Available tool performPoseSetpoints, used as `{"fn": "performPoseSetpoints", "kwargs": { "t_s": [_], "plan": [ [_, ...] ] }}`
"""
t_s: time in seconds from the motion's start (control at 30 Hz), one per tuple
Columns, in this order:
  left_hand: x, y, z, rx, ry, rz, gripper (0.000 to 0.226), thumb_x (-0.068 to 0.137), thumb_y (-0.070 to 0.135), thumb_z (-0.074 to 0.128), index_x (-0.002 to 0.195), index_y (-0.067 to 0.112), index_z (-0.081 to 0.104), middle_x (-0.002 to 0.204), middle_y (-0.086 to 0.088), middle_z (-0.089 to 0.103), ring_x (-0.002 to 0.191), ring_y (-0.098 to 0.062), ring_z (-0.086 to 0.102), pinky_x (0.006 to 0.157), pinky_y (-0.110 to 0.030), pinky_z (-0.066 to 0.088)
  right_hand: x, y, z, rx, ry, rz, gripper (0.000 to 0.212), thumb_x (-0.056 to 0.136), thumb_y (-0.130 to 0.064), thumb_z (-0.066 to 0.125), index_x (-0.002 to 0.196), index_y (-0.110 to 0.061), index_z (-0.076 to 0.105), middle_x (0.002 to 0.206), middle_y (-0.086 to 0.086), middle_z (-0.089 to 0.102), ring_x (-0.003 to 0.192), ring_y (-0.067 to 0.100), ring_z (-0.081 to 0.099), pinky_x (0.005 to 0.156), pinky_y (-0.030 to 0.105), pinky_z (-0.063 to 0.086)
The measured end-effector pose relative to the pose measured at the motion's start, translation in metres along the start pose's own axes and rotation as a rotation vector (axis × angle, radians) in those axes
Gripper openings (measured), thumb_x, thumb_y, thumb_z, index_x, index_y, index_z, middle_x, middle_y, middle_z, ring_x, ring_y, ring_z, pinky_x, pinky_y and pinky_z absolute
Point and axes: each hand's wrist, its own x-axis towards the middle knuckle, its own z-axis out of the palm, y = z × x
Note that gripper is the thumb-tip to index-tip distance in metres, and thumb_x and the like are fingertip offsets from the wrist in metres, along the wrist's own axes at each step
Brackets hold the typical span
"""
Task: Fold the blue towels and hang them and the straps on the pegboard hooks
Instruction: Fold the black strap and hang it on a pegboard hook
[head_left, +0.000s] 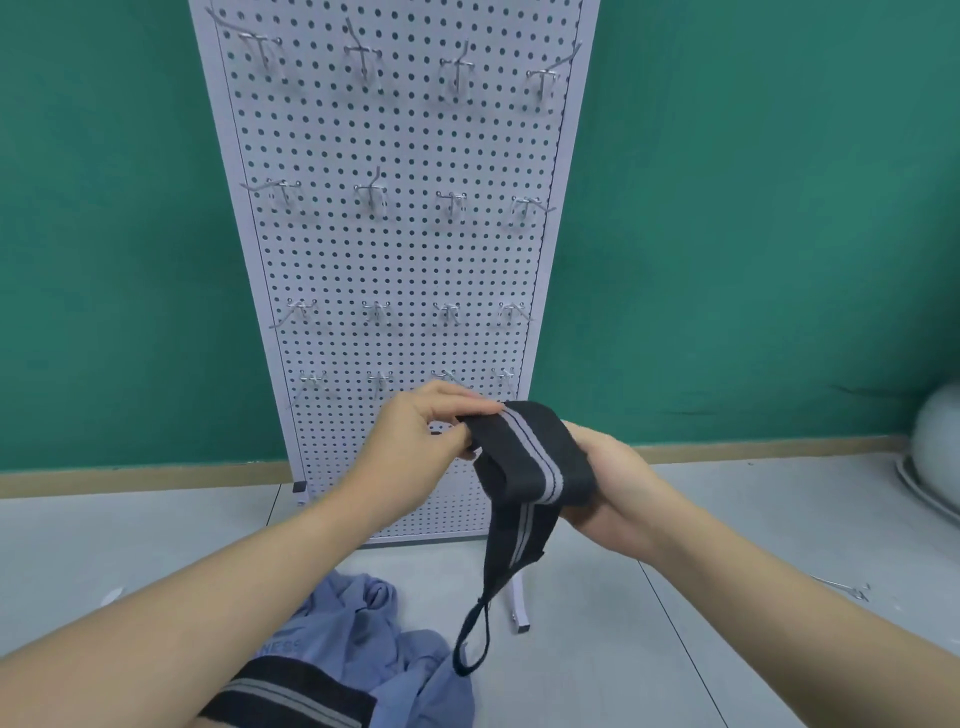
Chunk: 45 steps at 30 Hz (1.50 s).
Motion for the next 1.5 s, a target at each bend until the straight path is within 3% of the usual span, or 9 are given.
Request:
{"fn": "performPoseSetpoints", "kwargs": {
  "t_s": [0.13, 0.27, 0.43, 0.57, 0.67, 0.87, 1.2, 1.37, 1.5],
  "plan": [
    [0.001, -0.002, 0.001, 0.142, -0.029, 0.058, 0.048, 0.094, -0.009, 0.061, 0.101, 0.033, 0.082, 0.111, 0.011, 0.066, 0.093, -0.009, 0.066, 0.082, -0.025, 0.058, -0.003, -0.006, -0.004, 0.069, -0.023, 0.082, 0.061, 0.102, -0.058, 0.045, 0.118, -0.008, 0.077, 0.116, 0.012, 0.076, 0.098, 0.025, 0.072, 0.092, 0.035, 0.051],
    [0.000, -0.002, 0.001, 0.351, -0.091, 0.193, 0.050, 0.097, -0.005, 0.059, 0.107, 0.039, 0.079, 0.120, 0.016, 0.058, 0.094, -0.002, 0.059, 0.084, -0.014, 0.047, -0.006, -0.006, -0.007, -0.040, -0.084, 0.034, 0.043, 0.091, -0.037, 0.066, 0.122, -0.007, 0.072, 0.117, 0.011, 0.075, 0.093, 0.022, 0.072, 0.082, 0.029, 0.056],
    [-0.003, -0.002, 0.002, 0.407, -0.136, 0.232, 0.057, 0.099, -0.009, 0.044, 0.122, 0.032, 0.075, 0.133, 0.015, 0.057, 0.123, 0.006, 0.049, 0.102, -0.009, 0.037, -0.006, -0.001, -0.014, -0.142, -0.125, 0.005, 0.026, 0.101, -0.013, 0.057, 0.121, -0.001, 0.068, 0.118, 0.019, 0.074, 0.096, 0.027, 0.074, 0.082, 0.033, 0.060],
    [-0.002, 0.007, 0.007, 0.061, -0.023, -0.021, 0.030, 0.110, 0.019, 0.041, 0.129, 0.025, 0.064, 0.112, 0.006, 0.071, 0.104, -0.012, 0.067, 0.085, -0.030, 0.057, -0.004, 0.003, -0.016, -0.293, -0.114, -0.051, 0.026, 0.104, -0.007, 0.055, 0.127, 0.000, 0.065, 0.124, 0.019, 0.073, 0.108, 0.031, 0.071, 0.101, 0.043, 0.056],
    [-0.003, 0.010, 0.008, 0.074, -0.160, -0.188, 0.039, 0.109, 0.042, 0.041, 0.109, 0.018, 0.072, 0.095, -0.005, 0.076, 0.086, -0.017, 0.071, 0.073, -0.033, 0.061, -0.005, 0.006, -0.013, -0.411, -0.126, -0.061, 0.026, 0.104, -0.007, 0.056, 0.128, -0.004, 0.065, 0.124, 0.016, 0.073, 0.113, 0.032, 0.071, 0.105, 0.046, 0.053],
    [0.001, -0.002, 0.002, 0.156, -0.181, -0.268, 0.029, 0.101, 0.032, 0.065, 0.097, 0.003, 0.068, 0.089, -0.015, 0.074, 0.076, -0.026, 0.067, 0.076, -0.041, 0.058, -0.009, 0.013, -0.009, -0.449, -0.167, -0.043, 0.027, 0.104, -0.012, 0.058, 0.129, -0.005, 0.065, 0.122, 0.013, 0.075, 0.114, 0.032, 0.072, 0.094, 0.037, 0.058],
    [0.009, -0.042, -0.015, 0.216, -0.072, -0.232, 0.017, 0.093, 0.023, 0.076, 0.079, 0.017, 0.067, 0.062, 0.015, 0.060, 0.058, 0.003, 0.052, 0.062, -0.013, 0.041, 0.010, 0.048, -0.012, -0.775, -0.123, 0.024, 0.019, 0.102, -0.017, 0.064, 0.120, -0.016, 0.071, 0.111, -0.005, 0.078, 0.101, 0.011, 0.074, 0.087, 0.022, 0.057],
    [0.015, -0.075, -0.023, 0.467, -0.083, -0.283, 0.004, 0.097, 0.032, 0.070, 0.095, 0.031, 0.073, 0.095, 0.007, 0.072, 0.084, -0.015, 0.066, 0.067, -0.027, 0.048, 0.040, 0.072, -0.009, -1.212, 0.105, -0.114, 0.011, 0.101, -0.020, 0.057, 0.104, -0.021, 0.068, 0.091, -0.002, 0.072, 0.080, 0.020, 0.066, 0.076, 0.034, 0.056],
    [0.018, -0.096, -0.020, 0.480, -0.089, -0.344, 0.016, 0.106, 0.033, 0.054, 0.110, 0.027, 0.069, 0.093, -0.008, 0.075, 0.054, -0.014, 0.053, 0.055, -0.030, 0.044, 0.064, 0.086, -0.002, -1.463, 0.201, -0.139, 0.015, 0.104, -0.019, 0.046, 0.108, -0.021, 0.060, 0.094, 0.008, 0.070, 0.084, 0.034, 0.063, 0.070, 0.040, 0.052]
  ]
}}
